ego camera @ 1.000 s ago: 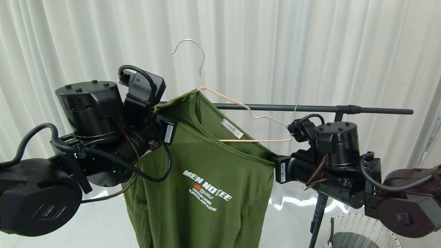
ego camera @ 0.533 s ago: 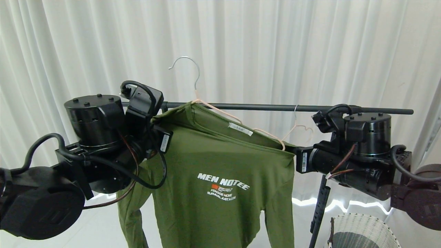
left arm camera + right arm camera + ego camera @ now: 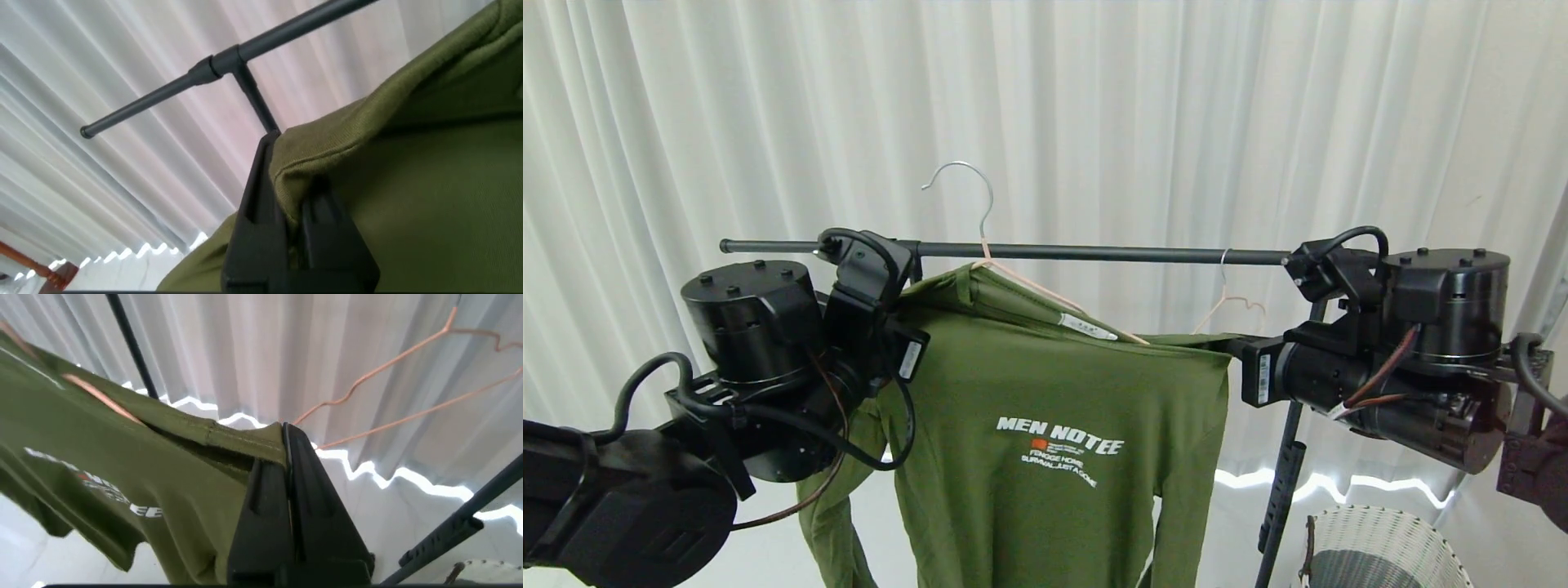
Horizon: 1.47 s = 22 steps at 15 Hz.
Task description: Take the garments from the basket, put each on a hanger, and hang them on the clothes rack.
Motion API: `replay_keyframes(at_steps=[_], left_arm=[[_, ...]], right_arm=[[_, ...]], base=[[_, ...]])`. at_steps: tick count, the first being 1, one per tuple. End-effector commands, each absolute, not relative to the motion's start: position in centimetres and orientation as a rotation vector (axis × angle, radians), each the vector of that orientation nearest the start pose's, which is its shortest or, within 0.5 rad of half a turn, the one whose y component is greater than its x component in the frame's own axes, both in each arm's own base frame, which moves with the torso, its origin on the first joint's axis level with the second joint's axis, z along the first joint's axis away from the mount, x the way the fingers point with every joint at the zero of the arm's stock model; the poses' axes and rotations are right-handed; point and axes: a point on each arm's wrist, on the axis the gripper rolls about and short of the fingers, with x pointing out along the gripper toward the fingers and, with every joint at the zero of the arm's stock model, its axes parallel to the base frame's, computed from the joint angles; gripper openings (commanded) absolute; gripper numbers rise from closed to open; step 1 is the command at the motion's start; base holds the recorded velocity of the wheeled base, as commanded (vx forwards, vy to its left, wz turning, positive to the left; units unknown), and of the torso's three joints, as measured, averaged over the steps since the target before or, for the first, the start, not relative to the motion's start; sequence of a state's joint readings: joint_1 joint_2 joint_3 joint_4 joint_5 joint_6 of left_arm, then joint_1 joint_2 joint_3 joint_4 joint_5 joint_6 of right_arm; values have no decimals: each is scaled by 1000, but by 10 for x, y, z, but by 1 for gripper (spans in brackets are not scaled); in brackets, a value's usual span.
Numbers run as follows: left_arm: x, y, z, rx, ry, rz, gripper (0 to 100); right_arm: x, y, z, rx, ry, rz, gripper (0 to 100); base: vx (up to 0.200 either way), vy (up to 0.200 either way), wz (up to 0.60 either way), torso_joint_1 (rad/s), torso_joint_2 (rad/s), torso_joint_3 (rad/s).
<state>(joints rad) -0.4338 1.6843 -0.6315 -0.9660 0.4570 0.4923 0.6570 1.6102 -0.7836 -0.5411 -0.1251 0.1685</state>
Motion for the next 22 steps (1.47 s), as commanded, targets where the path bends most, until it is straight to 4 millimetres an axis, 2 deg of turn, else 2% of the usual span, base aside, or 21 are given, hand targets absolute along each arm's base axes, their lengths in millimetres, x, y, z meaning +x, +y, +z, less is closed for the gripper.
replay_keyframes(at_steps=[1, 4, 8, 11, 13, 20, 22], left_arm=[[268, -113, 168, 535, 97, 0, 0], [267, -117, 169, 523, 77, -8, 0], [263, -128, 172, 516, 59, -43, 0], [262, -139, 173, 512, 42, -76, 0], [260, -144, 173, 514, 39, -94, 0], [252, -156, 169, 520, 41, -146, 0], [249, -159, 170, 517, 32, -158, 0]], right_arm=[[216, 171, 200, 44, 295, 530, 100], [207, 172, 208, 50, 272, 556, 100], [207, 173, 207, 33, 274, 602, 100], [205, 176, 204, -115, 247, 654, 100], [204, 185, 207, -137, 236, 680, 100], [235, 219, 202, -217, 225, 647, 100], [235, 228, 202, -239, 237, 661, 100]], base=[[0, 0, 0, 0, 0, 0], [0, 0, 0, 0, 0, 0], [0, 0, 0, 0, 0, 0], [0, 0, 0, 0, 0, 0], [0, 0, 0, 0, 0, 0], [0, 0, 0, 0, 0, 0], [0, 0, 0, 0, 0, 0]])
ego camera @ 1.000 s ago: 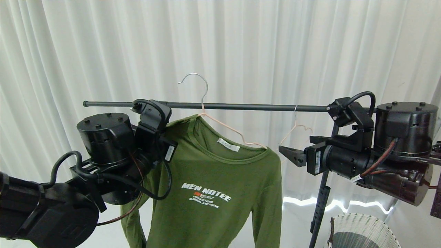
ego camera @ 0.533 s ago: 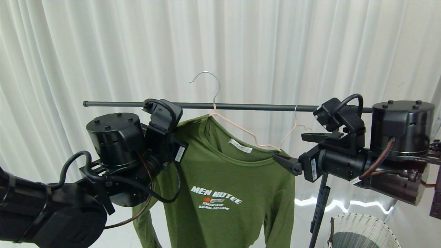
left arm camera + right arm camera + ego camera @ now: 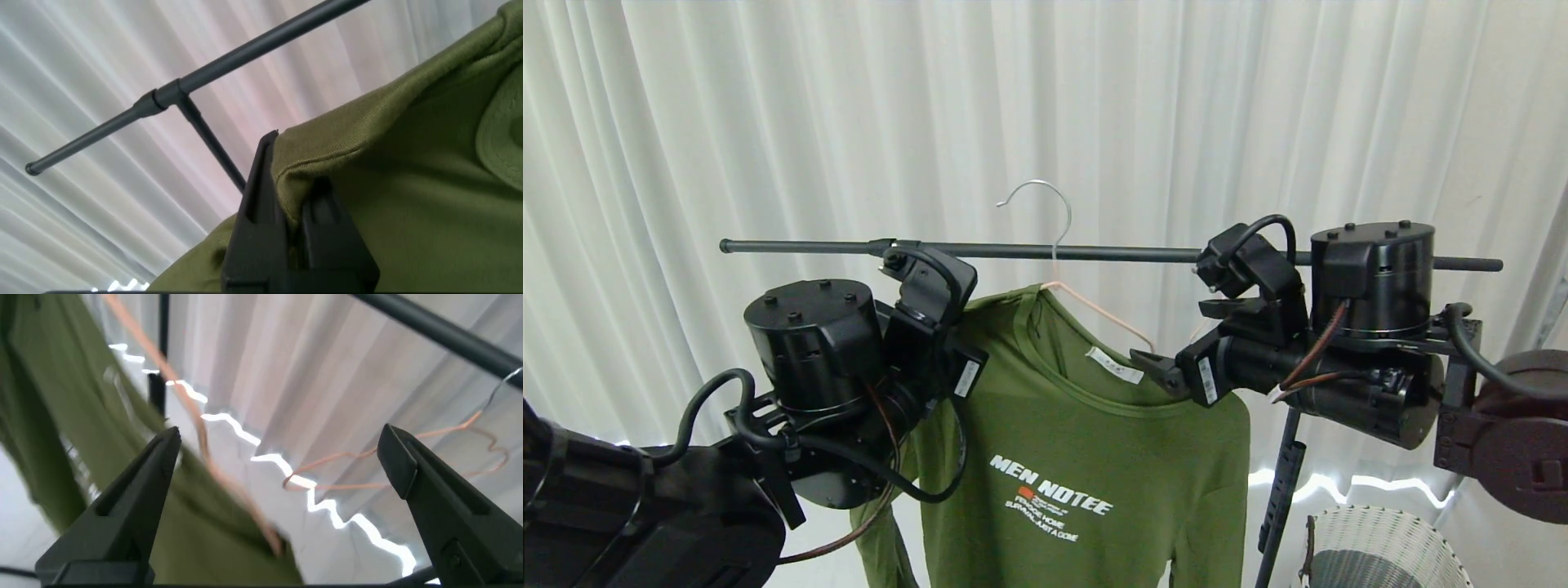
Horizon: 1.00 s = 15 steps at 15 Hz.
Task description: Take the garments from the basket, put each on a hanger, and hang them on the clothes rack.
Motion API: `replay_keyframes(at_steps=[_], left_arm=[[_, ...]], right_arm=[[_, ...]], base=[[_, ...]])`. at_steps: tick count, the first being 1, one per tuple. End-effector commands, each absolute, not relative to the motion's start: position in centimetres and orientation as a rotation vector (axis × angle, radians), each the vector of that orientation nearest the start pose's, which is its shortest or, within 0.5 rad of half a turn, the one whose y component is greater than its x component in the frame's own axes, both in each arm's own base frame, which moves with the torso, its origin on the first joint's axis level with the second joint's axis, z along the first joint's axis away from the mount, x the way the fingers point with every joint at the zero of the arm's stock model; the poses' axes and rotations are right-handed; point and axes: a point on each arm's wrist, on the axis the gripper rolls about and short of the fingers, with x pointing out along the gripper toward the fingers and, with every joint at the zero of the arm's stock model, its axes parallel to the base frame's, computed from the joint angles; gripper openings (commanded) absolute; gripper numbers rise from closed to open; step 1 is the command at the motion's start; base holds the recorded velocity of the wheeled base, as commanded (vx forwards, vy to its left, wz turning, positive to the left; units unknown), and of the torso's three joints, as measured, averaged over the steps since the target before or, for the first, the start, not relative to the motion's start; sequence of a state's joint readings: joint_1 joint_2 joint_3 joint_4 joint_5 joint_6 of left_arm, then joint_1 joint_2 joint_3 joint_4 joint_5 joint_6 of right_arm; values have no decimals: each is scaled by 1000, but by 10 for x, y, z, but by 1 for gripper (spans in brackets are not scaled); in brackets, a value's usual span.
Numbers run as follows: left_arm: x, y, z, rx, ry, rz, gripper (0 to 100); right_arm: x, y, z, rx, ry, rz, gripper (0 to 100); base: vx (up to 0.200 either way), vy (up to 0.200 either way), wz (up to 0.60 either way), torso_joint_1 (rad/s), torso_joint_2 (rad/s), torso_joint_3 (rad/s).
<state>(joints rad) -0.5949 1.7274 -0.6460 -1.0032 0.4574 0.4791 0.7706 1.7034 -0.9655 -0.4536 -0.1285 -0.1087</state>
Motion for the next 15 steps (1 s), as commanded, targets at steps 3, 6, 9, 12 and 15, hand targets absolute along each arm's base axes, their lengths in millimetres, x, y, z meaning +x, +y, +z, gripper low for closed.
replay_keyframes(at_steps=[3, 6, 9, 12, 15], left_arm=[[245, -166, 171, 519, 16, -183, 0], [243, -169, 171, 519, 14, -192, 0], [245, -169, 171, 517, 21, -155, 0], [245, -169, 172, 517, 19, -155, 0], [245, -169, 172, 514, 16, -156, 0]], right_arm=[[234, 237, 204, -251, 251, 675, 100], [235, 241, 202, -257, 252, 667, 100], [230, 244, 202, -260, 250, 682, 100], [228, 246, 203, -258, 246, 691, 100], [228, 248, 203, -258, 245, 696, 0]], base=[[0, 0, 0, 0, 0, 0], [0, 0, 0, 0, 0, 0], [0, 0, 0, 0, 0, 0], [0, 0, 0, 0, 0, 0], [0, 0, 0, 0, 0, 0]])
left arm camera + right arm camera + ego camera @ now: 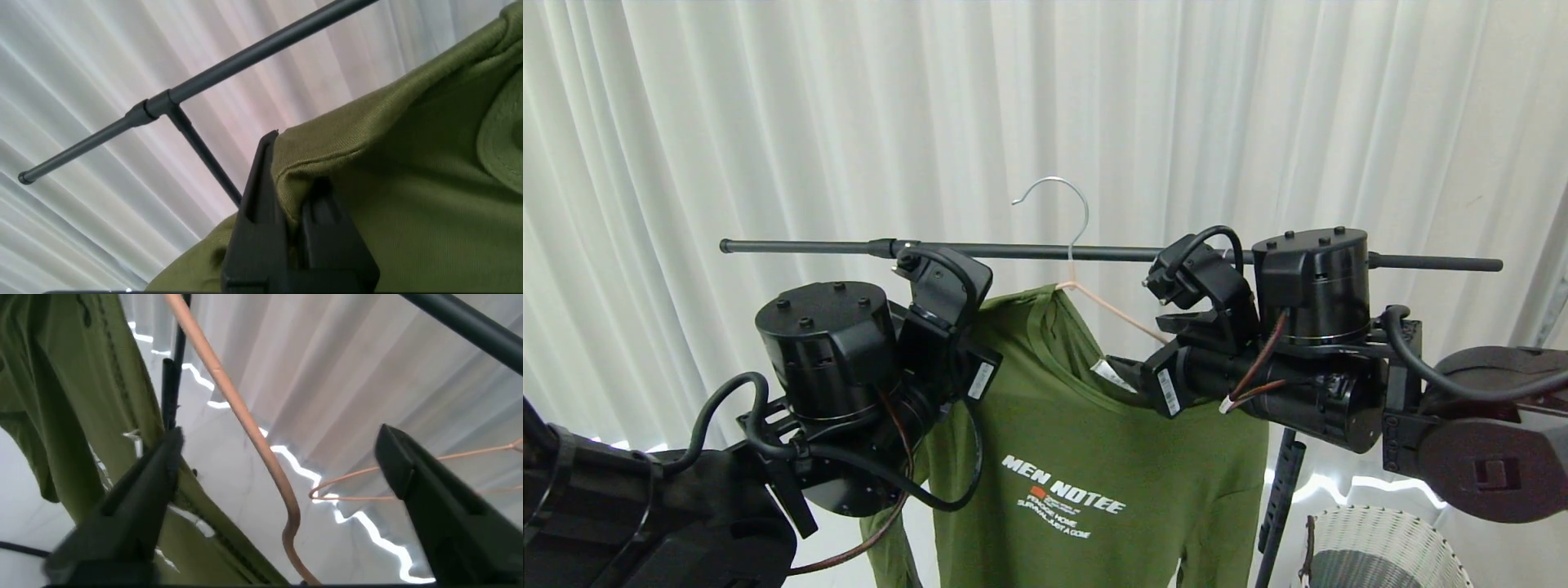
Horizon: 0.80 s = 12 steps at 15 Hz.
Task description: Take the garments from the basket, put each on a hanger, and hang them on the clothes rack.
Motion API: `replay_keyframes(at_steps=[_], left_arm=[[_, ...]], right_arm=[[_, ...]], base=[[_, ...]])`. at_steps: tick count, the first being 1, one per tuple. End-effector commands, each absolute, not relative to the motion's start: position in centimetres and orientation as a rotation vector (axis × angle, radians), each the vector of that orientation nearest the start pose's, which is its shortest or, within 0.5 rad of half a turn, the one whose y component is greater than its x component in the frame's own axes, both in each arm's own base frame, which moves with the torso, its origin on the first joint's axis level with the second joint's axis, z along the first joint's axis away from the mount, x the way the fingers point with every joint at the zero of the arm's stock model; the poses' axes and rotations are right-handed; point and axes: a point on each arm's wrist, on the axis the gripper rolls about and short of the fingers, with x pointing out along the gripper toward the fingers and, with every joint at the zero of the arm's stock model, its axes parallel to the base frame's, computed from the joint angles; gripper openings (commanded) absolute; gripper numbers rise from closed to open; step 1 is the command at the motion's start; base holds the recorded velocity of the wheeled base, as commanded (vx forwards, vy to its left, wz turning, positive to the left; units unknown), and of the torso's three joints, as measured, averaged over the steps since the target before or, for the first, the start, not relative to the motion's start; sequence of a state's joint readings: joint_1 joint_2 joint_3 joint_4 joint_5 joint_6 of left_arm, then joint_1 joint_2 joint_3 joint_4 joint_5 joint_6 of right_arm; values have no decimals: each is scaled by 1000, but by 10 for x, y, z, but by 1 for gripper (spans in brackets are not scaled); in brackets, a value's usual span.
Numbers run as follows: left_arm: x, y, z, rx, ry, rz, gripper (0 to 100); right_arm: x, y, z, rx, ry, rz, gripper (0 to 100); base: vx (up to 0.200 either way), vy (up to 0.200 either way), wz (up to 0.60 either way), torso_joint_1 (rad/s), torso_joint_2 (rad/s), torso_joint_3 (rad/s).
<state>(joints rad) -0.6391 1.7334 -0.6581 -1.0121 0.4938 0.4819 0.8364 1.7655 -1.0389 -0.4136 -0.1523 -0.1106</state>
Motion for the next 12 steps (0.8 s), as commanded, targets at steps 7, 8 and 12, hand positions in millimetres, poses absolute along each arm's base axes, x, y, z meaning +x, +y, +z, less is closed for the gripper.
replay_keyframes(at_steps=[7, 8, 12], left_arm=[[244, -169, 172, 510, 17, -159, 0], [244, -169, 172, 511, 18, -159, 0], [243, -168, 169, 516, 26, -164, 0]], right_arm=[[227, 247, 205, -252, 240, 694, 0], [227, 246, 205, -250, 239, 694, 0], [225, 244, 210, -242, 224, 693, 0]], base=[[0, 0, 0, 0, 0, 0], [0, 0, 0, 0, 0, 0], [0, 0, 0, 0, 0, 0]])
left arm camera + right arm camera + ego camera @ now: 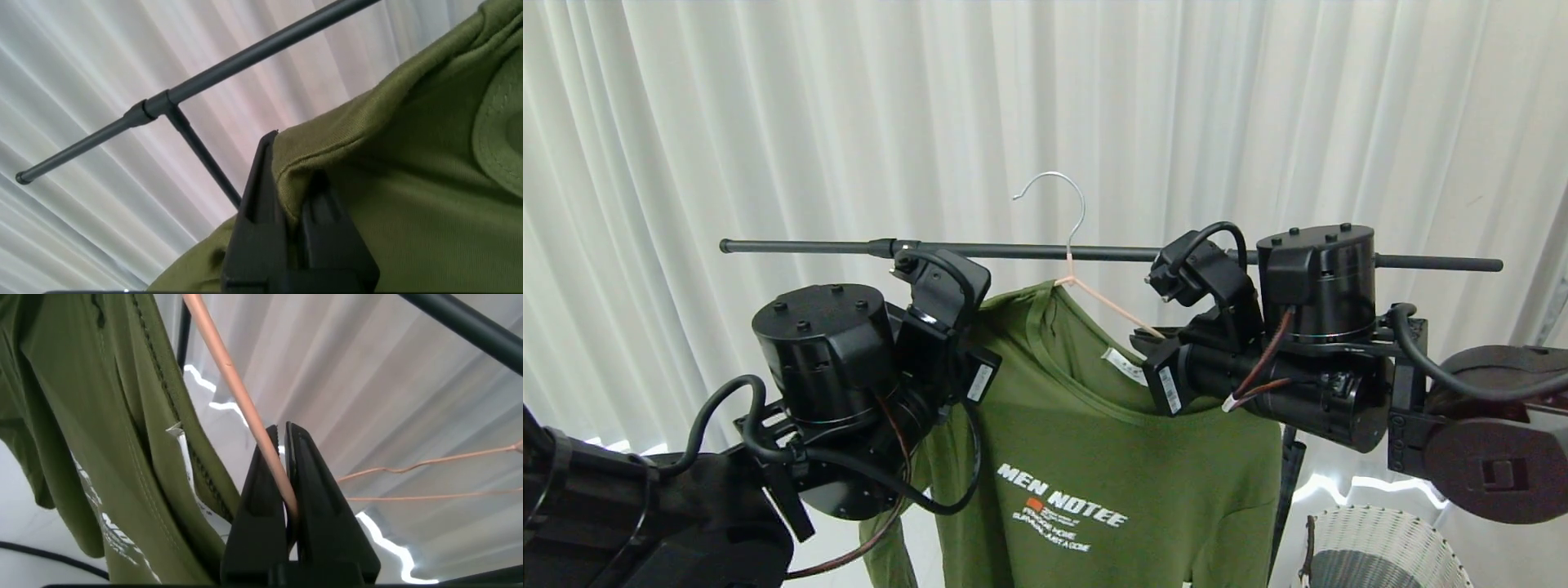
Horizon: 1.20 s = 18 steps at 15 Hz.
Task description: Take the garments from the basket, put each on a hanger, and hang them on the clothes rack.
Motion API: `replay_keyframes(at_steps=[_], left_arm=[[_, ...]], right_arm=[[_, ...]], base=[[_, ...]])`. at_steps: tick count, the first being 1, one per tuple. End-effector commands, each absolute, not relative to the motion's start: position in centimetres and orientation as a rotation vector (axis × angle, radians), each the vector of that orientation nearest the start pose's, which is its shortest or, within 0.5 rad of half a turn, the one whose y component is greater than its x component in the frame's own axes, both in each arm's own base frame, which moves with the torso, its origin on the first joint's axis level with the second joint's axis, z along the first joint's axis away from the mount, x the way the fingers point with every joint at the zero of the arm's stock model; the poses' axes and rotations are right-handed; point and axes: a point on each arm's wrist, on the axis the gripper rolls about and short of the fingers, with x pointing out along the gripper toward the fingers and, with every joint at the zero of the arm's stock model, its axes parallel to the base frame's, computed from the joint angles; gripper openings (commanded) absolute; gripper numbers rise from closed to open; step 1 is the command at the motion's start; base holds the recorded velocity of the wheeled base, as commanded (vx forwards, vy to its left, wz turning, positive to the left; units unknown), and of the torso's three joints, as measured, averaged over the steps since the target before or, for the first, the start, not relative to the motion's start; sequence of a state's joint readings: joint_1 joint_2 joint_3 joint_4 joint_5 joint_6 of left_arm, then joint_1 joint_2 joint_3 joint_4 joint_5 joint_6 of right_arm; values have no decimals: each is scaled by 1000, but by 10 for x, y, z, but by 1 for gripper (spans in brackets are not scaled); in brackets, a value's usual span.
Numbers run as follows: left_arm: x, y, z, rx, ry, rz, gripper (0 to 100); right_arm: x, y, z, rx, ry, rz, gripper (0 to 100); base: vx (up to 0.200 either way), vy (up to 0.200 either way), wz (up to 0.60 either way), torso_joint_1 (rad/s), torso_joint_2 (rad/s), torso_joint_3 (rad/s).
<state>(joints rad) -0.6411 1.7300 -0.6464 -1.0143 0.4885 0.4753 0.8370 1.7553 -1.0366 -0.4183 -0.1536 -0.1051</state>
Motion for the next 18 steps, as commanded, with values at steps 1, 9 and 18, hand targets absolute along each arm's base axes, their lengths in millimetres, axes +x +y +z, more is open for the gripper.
replay_keyframes(at_steps=[1, 9, 18], left_arm=[[242, -167, 168, 516, 30, -167, 100], [217, -151, 157, 469, -75, -269, 100], [202, -65, 105, 391, 191, -294, 100]], right_arm=[[223, 242, 212, -238, 217, 692, 0], [215, 213, 219, -225, 210, 646, 0], [186, 175, 217, -212, 91, 849, 0]], base=[[0, 0, 0, 0, 0, 0], [0, 0, 0, 0, 0, 0], [0, 0, 0, 0, 0, 0]])
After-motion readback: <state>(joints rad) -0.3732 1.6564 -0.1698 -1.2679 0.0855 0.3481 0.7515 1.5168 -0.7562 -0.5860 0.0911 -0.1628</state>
